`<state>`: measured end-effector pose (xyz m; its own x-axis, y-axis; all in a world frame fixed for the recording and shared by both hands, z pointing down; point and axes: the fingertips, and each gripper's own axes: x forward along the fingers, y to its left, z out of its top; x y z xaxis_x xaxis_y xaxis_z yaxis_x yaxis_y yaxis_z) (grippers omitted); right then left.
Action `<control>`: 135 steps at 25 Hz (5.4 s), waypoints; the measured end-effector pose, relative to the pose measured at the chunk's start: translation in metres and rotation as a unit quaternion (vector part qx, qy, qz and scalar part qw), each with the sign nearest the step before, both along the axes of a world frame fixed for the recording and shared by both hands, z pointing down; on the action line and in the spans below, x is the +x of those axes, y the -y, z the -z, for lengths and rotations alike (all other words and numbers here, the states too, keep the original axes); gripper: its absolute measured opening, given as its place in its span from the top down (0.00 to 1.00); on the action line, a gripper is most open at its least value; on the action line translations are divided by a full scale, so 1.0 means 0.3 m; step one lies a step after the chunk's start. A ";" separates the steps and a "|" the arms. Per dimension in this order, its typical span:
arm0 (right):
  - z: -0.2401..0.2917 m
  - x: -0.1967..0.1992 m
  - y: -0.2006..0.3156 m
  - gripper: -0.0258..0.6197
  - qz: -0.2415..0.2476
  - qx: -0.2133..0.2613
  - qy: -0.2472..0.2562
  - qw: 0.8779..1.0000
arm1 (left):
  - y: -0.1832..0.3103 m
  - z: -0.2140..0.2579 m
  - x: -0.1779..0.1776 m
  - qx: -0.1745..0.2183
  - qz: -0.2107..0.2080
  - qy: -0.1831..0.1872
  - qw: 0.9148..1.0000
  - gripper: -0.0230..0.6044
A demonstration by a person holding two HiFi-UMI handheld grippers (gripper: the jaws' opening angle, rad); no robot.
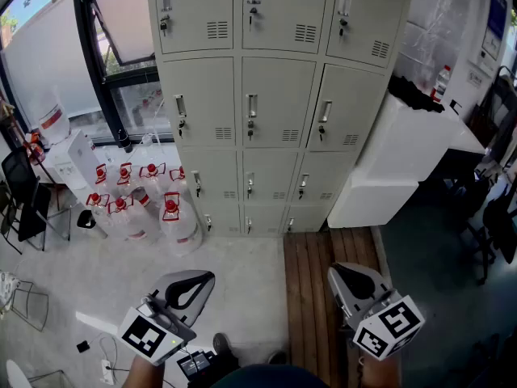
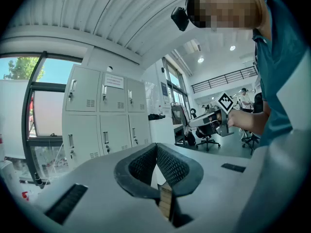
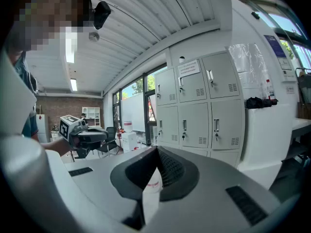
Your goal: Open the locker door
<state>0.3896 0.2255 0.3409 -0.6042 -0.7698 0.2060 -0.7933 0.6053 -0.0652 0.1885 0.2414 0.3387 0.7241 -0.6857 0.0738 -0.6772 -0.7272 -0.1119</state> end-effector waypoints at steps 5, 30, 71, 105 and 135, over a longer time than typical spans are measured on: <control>-0.008 -0.035 0.016 0.91 -0.003 -0.003 0.002 1.000 | 0.023 -0.002 -0.032 0.002 -0.005 -0.002 1.000 0.94; 0.014 -0.348 0.192 0.90 -0.045 -0.012 0.025 0.999 | 0.204 -0.028 -0.389 -0.010 -0.020 -0.017 1.000 0.94; 0.019 -0.751 0.793 0.90 0.084 -0.017 0.032 0.996 | 0.592 -0.079 -0.722 -0.028 0.086 -0.013 0.996 0.94; -0.035 -0.339 1.252 0.90 0.140 -0.038 0.061 0.988 | 0.970 -0.016 -0.344 -0.041 0.158 0.032 0.986 0.94; 0.034 -0.627 1.319 0.90 -0.038 -0.010 0.048 0.998 | 1.328 0.016 -0.771 -0.011 0.021 0.004 1.000 0.94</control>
